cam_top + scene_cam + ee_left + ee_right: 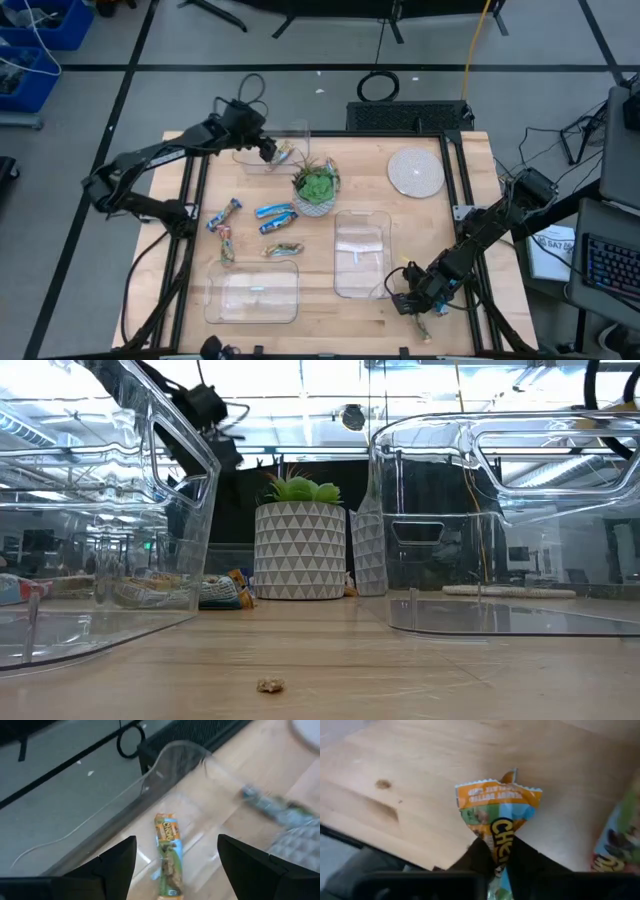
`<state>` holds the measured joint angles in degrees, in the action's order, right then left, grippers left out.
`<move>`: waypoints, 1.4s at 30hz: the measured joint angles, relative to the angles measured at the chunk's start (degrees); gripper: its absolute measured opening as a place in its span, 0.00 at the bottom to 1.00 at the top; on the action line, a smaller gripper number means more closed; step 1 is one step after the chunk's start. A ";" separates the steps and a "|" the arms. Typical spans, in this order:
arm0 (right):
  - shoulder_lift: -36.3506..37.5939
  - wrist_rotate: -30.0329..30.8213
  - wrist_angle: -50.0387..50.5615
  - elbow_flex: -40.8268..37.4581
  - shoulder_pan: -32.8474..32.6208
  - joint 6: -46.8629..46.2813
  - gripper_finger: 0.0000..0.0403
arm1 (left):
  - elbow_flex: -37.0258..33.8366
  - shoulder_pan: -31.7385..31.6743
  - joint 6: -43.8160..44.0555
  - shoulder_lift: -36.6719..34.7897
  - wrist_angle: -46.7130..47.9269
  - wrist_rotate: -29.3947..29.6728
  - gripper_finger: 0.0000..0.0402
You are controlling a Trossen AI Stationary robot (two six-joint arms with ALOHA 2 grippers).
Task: Pick and place Granola Bars by type
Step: Put the bottom yellow granola bar into the top transparent bin
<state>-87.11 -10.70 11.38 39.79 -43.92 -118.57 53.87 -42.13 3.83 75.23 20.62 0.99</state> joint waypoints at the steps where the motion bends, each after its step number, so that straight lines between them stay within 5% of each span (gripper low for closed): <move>1: 0.36 -0.08 0.17 -0.03 0.31 0.42 0.05 | 0.00 0.09 1.03 -1.58 0.21 -1.14 0.68; 8: 12.38 0.43 5.86 -0.08 6.55 8.52 0.02 | 0.00 2.66 2.56 -13.32 -0.13 -16.84 0.65; 15: 32.08 0.63 17.86 -0.11 14.28 16.78 0.01 | 0.00 6.76 7.13 -21.39 -1.67 -20.63 0.63; 21: 41.83 14.98 2.76 -0.09 29.03 37.11 0.01 | 0.00 13.92 20.49 -20.38 -9.24 -23.67 0.62; 27: 39.50 16.36 -23.05 -0.04 44.99 58.81 0.01 | 0.02 20.81 39.90 -12.75 -28.51 -24.01 0.60; 31: 34.43 11.54 -37.03 0.00 51.37 64.48 0.01 | 0.00 24.68 44.13 -4.99 -41.07 -25.66 0.58; 35: 29.30 5.96 -39.50 1.77 54.88 64.03 0.00 | 0.00 26.36 47.26 0.32 -50.79 -25.21 0.57; 42: 22.10 -1.03 -39.85 8.67 55.54 65.63 0.00 | 0.00 28.21 46.91 5.91 -51.84 -22.96 0.53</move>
<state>-65.01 -11.73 -28.47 48.46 11.62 -52.94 53.87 -13.92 50.74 81.14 -31.23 -21.97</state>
